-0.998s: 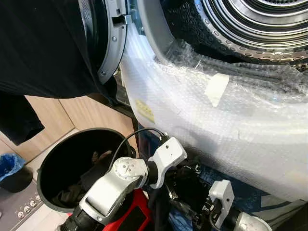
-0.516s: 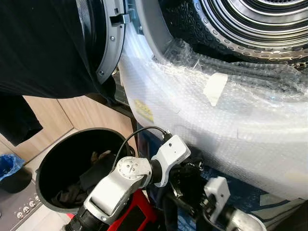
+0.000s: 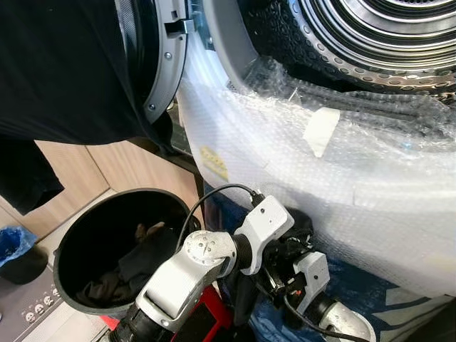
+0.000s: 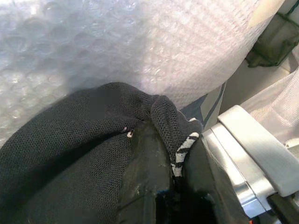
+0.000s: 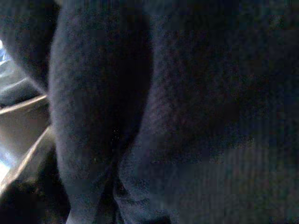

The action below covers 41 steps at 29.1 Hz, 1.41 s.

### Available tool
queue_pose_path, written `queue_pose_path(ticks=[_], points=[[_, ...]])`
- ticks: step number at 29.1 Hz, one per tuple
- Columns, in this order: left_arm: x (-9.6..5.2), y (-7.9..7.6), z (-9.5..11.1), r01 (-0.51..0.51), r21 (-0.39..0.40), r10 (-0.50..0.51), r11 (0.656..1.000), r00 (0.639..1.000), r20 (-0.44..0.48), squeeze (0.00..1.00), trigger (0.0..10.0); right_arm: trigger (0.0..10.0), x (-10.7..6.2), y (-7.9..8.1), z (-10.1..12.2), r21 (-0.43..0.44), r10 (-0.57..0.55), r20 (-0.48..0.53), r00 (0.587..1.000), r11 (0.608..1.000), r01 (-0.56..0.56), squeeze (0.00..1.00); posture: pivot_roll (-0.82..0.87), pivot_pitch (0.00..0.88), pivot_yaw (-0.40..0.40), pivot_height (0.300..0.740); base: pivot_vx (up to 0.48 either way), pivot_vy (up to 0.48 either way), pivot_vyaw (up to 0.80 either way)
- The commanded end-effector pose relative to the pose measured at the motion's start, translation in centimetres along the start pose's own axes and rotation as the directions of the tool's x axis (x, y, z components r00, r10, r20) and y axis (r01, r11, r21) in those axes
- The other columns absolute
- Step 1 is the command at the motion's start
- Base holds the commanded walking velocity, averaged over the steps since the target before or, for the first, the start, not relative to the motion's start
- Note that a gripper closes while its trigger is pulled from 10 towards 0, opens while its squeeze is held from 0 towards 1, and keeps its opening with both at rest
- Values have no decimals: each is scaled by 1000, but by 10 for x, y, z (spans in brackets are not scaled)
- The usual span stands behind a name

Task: Clothes washing

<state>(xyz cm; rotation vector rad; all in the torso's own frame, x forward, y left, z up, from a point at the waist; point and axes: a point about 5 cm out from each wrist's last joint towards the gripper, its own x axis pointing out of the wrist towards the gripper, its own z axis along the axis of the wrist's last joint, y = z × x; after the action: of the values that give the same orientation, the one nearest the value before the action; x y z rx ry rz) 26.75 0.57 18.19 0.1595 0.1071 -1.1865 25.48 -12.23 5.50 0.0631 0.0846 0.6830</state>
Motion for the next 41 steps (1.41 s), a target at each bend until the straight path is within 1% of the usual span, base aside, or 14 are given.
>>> queue_pose_path(ticks=[1,3,8,9,10,11,12,16,22,25,30,32,38,41], points=[[6,-19,19,92,44,-95,995,992,80,0,0,10000,4,6,-11,19,-1,-52,999,1000,2,0,138,131,92,740,0,0,0],[6,-21,18,93,35,-95,995,993,76,0,0,10000,13,5,-11,32,-75,-38,996,997,76,0,133,130,91,740,0,0,0],[7,-21,21,90,37,-93,995,992,82,0,0,10000,19,0,-5,71,-139,9,990,988,138,0,139,128,90,740,0,0,0],[7,-20,21,88,37,-90,995,993,82,0,0,10000,21,-4,-2,87,-181,25,983,980,179,0,143,126,89,740,0,0,0],[7,-20,21,88,37,-90,995,993,82,0,0,10000,21,-4,-2,87,-181,25,983,980,179,0,143,126,89,740,0,0,0],[7,-20,22,86,38,-89,996,993,82,0,0,8353,22,-6,-1,91,-195,28,980,977,192,0,146,130,89,740,0,0,0],[6,-19,22,81,37,-84,996,993,82,0,0,0,23,-9,1,113,-212,47,976,972,205,0,146,130,89,740,0,0,0],[5,-19,22,74,32,-77,997,994,83,0,0,0,23,-7,4,139,-197,80,977,973,185,0,147,134,88,740,0,0,0],[5,-19,24,63,24,-65,998,994,92,0,0,0,20,-6,0,121,-185,70,980,977,176,0,149,140,90,740,0,0,0],[1,-17,24,45,6,-46,999,994,102,0,0,0,17,-7,-2,124,-192,69,979,975,182,0,149,144,90,740,0,0,0],[-5,-15,22,39,2,-39,999,995,87,0,0,0,15,-7,-7,120,-202,47,978,973,196,0,148,144,91,740,0,0,0],[-8,-13,22,32,-18,-30,999,995,92,0,0,0,16,-6,-7,124,-197,51,979,974,190,0,147,140,92,740,0,0,0],[-11,-14,22,30,-23,-27,999,995,92,0,0,0,17,-6,-5,134,-198,69,978,973,188,0,146,136,96,740,0,0,0],[-14,-12,22,3,-32,0,999,995,98,0,0,0,17,-6,-4,138,-199,79,977,973,187,0,147,124,99,740,0,0,0]])
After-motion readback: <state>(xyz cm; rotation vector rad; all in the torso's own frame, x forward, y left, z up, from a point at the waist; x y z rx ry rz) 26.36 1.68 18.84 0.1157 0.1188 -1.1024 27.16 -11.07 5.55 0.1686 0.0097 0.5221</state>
